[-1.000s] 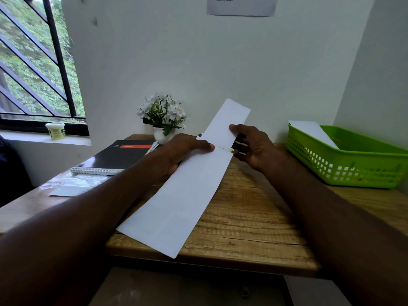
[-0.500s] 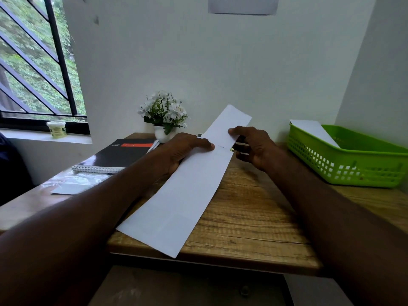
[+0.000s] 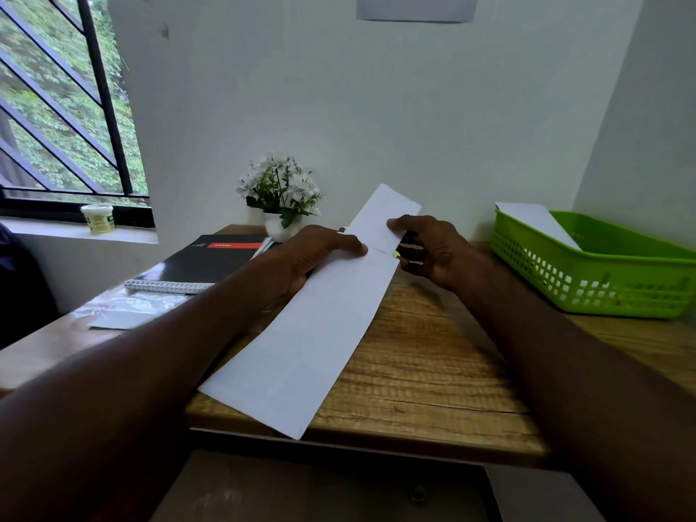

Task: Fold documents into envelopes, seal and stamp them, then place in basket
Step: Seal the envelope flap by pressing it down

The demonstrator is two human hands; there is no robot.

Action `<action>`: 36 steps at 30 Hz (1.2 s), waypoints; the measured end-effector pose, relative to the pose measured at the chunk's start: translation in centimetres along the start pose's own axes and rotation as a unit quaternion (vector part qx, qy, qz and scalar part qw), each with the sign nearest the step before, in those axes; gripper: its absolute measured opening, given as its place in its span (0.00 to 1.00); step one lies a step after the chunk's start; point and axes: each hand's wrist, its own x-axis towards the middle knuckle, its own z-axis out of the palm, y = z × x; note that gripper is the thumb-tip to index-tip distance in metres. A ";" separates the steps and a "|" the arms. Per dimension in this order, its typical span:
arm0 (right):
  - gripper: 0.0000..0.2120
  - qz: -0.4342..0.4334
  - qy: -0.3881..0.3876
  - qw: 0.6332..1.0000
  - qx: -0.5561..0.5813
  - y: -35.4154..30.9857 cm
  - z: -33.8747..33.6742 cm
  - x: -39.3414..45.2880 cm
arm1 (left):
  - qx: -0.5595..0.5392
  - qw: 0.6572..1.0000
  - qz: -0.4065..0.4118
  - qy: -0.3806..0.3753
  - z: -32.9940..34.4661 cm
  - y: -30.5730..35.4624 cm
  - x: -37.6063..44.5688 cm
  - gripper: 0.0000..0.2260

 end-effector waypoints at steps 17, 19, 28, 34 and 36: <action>0.13 -0.013 0.023 0.999 0.026 0.0 -0.3 0.4 | -0.003 1.000 -0.001 -0.003 0.3 0.1 -0.3 0.15; 0.13 -0.011 0.020 1.000 0.015 0.1 -0.3 0.4 | -0.007 1.000 -0.005 -0.006 0.3 0.1 -0.5 0.13; 0.10 -0.004 -0.007 1.000 -0.014 0.2 0.1 0.2 | 0.000 1.000 -0.003 0.004 0.1 0.1 -0.3 0.19; 0.10 -0.004 -0.012 1.000 -0.013 0.1 -0.1 0.2 | 0.005 1.000 0.001 0.005 0.0 0.1 -0.2 0.20; 0.11 0.009 -0.030 0.999 -0.020 0.1 -0.1 0.2 | 0.001 1.000 -0.002 0.004 0.0 0.1 -0.2 0.20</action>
